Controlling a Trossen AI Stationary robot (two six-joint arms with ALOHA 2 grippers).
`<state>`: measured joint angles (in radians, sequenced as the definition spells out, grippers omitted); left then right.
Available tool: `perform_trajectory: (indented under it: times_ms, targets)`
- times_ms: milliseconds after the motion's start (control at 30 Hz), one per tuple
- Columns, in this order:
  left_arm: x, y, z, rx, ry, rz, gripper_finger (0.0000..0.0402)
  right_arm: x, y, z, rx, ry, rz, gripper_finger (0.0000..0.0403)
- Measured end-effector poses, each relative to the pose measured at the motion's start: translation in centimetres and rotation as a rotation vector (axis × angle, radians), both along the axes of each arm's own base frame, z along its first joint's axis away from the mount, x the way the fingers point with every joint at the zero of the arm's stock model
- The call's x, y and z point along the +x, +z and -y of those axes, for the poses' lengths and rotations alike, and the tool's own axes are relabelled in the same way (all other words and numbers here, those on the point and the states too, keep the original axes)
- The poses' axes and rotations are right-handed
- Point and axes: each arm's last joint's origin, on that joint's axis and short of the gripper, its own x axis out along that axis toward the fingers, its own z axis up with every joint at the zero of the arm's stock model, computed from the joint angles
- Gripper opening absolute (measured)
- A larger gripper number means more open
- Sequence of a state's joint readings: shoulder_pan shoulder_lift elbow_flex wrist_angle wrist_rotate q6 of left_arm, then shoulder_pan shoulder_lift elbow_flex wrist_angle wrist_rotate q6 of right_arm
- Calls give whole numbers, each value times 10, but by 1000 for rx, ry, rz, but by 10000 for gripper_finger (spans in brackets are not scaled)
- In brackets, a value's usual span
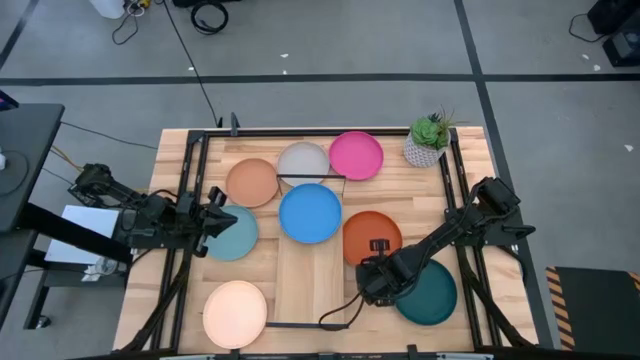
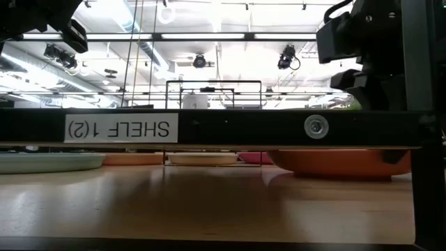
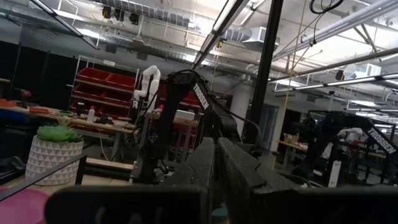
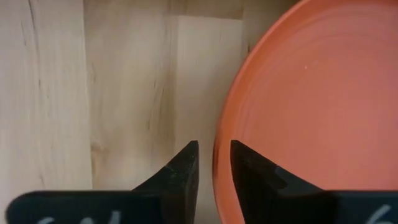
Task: Place and stack plates onto a shelf
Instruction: Stack the orange plate on top of the blue plate
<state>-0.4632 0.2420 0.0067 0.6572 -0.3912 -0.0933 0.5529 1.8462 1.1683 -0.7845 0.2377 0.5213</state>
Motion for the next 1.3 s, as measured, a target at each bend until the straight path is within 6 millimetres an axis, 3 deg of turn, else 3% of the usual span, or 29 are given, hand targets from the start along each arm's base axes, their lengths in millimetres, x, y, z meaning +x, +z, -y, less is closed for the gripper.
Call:
perform_trajectory:
  times_ms: [333, 667, 1067, 1300]
  targets:
    - [0, 0, 0, 0, 0, 0, 27, 1, 0, 2, 26, -11, -20, 16]
    - [0, 0, 0, 0, 0, 1, 27, 1, 9, 16, -29, -60, -111, 19]
    - [0, 0, 0, 0, 0, 0, 27, 5, 63, 20, -124, -81, -223, 25]
    - [0, 0, 0, 0, 0, 0, 27, 12, 100, 17, -153, 37, -201, 16]
